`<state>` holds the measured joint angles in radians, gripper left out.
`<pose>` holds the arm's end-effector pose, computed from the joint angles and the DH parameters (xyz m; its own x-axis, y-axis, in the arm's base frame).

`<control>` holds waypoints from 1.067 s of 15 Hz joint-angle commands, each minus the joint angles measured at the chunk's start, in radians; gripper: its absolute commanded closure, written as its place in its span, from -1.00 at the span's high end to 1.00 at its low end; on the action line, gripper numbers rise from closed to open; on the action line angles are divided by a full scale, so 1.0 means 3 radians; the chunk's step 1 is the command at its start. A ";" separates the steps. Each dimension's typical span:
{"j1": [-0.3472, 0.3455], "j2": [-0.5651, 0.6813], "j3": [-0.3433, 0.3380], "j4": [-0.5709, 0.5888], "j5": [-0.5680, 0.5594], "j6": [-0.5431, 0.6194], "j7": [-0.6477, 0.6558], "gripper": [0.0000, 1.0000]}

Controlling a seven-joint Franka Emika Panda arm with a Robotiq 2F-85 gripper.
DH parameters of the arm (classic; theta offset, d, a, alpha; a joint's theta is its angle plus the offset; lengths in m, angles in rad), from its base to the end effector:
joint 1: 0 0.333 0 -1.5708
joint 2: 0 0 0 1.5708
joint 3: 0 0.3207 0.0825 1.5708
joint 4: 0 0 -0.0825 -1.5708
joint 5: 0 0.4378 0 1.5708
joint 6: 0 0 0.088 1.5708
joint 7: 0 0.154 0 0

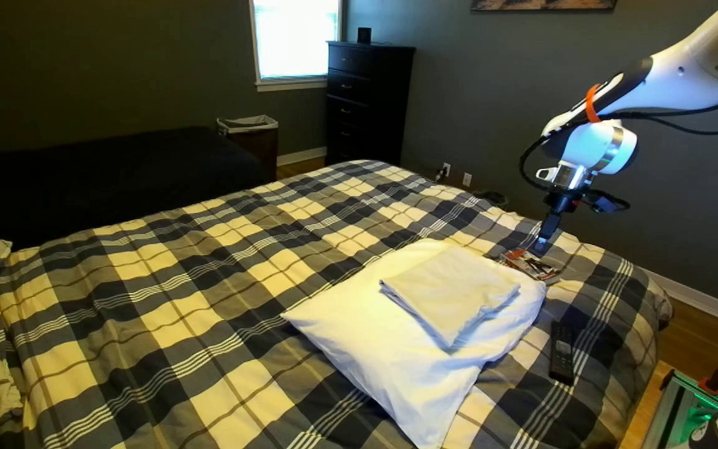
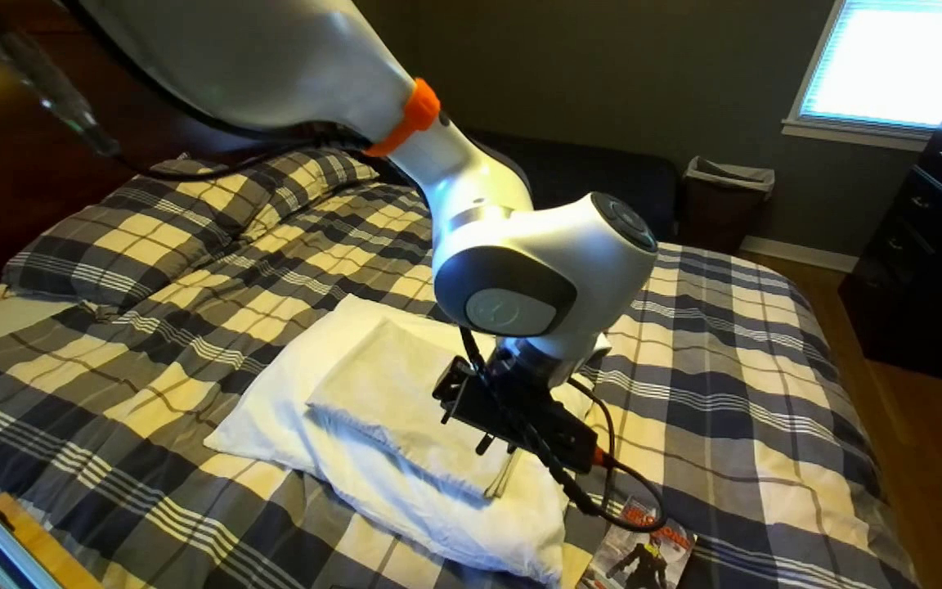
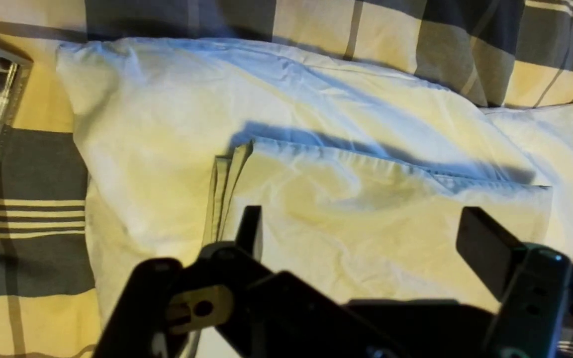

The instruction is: Fold the cloth in half

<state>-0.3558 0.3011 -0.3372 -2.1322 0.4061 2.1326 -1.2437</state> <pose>0.4526 -0.3428 0.1738 0.9605 0.2698 0.0690 0.2772 -0.9035 -0.3269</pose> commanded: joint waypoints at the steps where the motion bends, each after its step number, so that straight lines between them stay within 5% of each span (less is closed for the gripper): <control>1: -0.0202 0.0568 0.0250 0.0487 0.0100 -0.0100 0.0173 1.00; 16: -0.0697 0.1707 0.0859 0.1715 0.0232 -0.0343 0.0885 1.00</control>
<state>-0.5308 0.7489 -0.1111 -1.7033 0.4465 2.0625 -1.0130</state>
